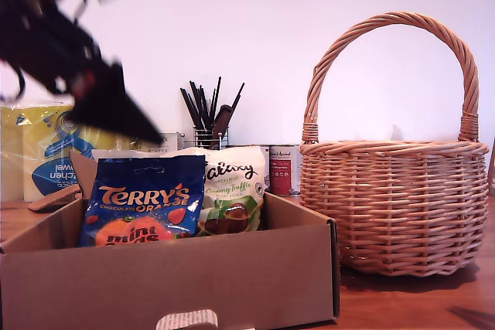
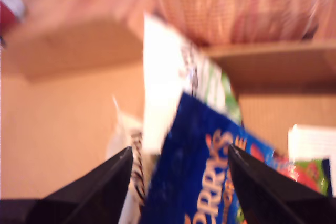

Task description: Move the bags of Easter eggs from the cardboard box on the left into the woven basket on the right side.

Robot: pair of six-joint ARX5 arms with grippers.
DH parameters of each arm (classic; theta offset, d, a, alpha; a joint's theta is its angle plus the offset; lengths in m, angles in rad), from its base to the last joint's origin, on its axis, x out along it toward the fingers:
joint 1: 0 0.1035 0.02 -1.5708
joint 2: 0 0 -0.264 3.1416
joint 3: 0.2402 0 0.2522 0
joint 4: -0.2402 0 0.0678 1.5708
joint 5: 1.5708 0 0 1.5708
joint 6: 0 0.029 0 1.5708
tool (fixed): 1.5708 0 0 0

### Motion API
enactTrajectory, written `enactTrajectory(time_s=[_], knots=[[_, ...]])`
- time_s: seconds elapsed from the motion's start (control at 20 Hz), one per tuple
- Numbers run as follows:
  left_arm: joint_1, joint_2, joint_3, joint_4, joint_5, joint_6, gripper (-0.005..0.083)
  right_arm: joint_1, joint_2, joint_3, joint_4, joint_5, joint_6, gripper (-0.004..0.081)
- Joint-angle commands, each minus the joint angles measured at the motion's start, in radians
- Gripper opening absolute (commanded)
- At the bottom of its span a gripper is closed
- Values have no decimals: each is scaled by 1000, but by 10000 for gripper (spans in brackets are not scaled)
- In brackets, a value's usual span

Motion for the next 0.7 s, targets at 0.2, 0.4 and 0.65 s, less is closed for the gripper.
enactTrajectory(time_s=[0.2, 0.4, 0.65], knots=[[0, 105, 50, -66, -14, 7, 529, 5, -6, -14, 8, -3, 0, -13], [-6, 109, 89, -221, -9, 6, 483, 5, -6, -14, 8, -3, 0, -13], [-33, 109, 148, -447, 35, -48, 426, 5, -6, -14, 11, -3, 1, -13]])
